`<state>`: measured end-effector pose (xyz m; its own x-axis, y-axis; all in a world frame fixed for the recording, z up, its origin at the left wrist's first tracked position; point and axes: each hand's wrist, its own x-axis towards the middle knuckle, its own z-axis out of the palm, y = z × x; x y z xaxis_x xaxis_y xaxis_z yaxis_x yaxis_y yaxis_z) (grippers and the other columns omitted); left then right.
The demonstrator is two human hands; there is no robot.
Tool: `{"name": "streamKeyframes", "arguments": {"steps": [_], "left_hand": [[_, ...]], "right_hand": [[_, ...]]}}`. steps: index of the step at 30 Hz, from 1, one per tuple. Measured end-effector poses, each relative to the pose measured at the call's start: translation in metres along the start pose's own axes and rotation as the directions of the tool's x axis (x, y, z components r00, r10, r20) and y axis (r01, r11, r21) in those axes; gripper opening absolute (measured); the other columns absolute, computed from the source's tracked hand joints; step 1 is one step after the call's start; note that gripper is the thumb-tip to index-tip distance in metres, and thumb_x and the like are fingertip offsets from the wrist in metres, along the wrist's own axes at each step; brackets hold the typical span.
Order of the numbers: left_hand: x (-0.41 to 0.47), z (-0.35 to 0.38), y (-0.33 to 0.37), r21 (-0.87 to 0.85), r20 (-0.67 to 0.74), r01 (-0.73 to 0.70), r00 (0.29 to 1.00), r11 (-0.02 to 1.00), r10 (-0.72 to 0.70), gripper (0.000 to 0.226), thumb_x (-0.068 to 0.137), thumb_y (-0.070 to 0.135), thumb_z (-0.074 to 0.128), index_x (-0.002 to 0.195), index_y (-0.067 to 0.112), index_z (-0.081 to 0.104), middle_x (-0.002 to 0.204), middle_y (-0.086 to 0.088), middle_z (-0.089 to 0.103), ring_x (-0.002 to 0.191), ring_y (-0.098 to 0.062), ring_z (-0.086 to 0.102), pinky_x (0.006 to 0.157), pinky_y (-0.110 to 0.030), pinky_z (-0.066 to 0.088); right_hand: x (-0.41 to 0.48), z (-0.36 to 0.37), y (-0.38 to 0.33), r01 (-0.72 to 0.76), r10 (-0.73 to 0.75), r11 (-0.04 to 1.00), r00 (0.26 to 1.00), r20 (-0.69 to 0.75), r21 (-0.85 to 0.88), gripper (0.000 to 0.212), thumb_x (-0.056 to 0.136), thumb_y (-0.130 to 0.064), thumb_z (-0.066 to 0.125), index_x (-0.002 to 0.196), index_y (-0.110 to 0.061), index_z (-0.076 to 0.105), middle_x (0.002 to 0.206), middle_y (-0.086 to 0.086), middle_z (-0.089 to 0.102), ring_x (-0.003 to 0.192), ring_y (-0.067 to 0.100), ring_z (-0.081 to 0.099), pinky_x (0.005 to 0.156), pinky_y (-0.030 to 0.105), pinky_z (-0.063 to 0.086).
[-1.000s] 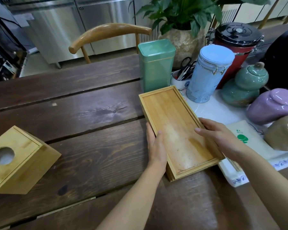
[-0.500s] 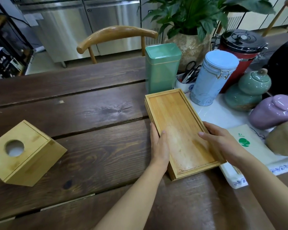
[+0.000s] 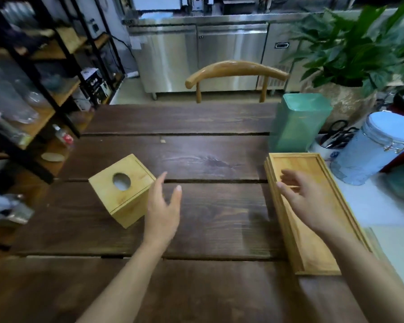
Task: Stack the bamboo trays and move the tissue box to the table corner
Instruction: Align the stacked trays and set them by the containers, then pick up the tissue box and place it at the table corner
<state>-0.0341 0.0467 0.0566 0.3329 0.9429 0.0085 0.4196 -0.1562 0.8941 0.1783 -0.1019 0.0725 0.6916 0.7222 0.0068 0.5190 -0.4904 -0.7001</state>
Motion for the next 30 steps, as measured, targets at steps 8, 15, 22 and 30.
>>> {"name": "streamKeyframes", "arguments": {"steps": [8,15,22,30], "left_hand": [[0.057,-0.108,-0.055,-0.223,-0.350,0.316,0.857,0.922,-0.378,0.061,0.092,0.026,0.055,0.145,0.019,0.025,0.153,-0.004,0.030,0.137,-0.023,0.031,0.107,-0.040,0.030],[0.074,-0.105,-0.079,-0.546,-0.082,0.434,0.824,0.717,-0.561,0.062,0.095,0.033,0.049,0.147,0.033,0.016,0.156,0.000,0.024,0.139,-0.026,0.026,0.106,-0.046,0.026],[0.065,-0.105,-0.086,-0.705,0.108,0.442,0.839,0.554,-0.533,0.053,0.094,0.030,0.052,0.139,0.044,0.029,0.118,-0.007,0.061,0.093,-0.029,0.064,0.069,-0.041,0.055],[0.004,-0.182,-0.098,-0.749,0.002,0.373,0.828,0.547,-0.561,0.054,0.093,0.030,0.053,0.139,0.045,0.030,0.119,-0.009,0.060,0.097,-0.029,0.062,0.073,-0.042,0.052]], "right_hand": [[0.043,0.138,-0.121,-0.024,-0.047,0.961,0.968,0.248,0.276,0.041,0.087,-0.028,0.058,0.121,-0.006,0.053,0.120,0.012,0.060,0.111,0.025,0.055,0.094,0.035,0.043],[0.039,0.204,-0.170,-0.196,0.011,0.910,0.892,0.452,0.366,0.047,0.088,-0.032,0.054,0.130,-0.013,0.044,0.126,0.003,0.055,0.108,0.020,0.052,0.085,0.030,0.039],[0.006,0.212,-0.171,-0.185,-0.059,0.858,0.891,0.450,0.479,0.040,0.083,-0.018,0.061,0.123,-0.021,0.054,0.114,0.000,0.064,0.107,0.022,0.058,0.088,0.036,0.048],[-0.064,0.213,-0.224,-0.098,-0.247,0.832,0.816,0.522,0.547,0.036,0.086,-0.017,0.059,0.118,-0.032,0.053,0.100,-0.023,0.060,0.097,0.002,0.054,0.083,0.022,0.045]]}}
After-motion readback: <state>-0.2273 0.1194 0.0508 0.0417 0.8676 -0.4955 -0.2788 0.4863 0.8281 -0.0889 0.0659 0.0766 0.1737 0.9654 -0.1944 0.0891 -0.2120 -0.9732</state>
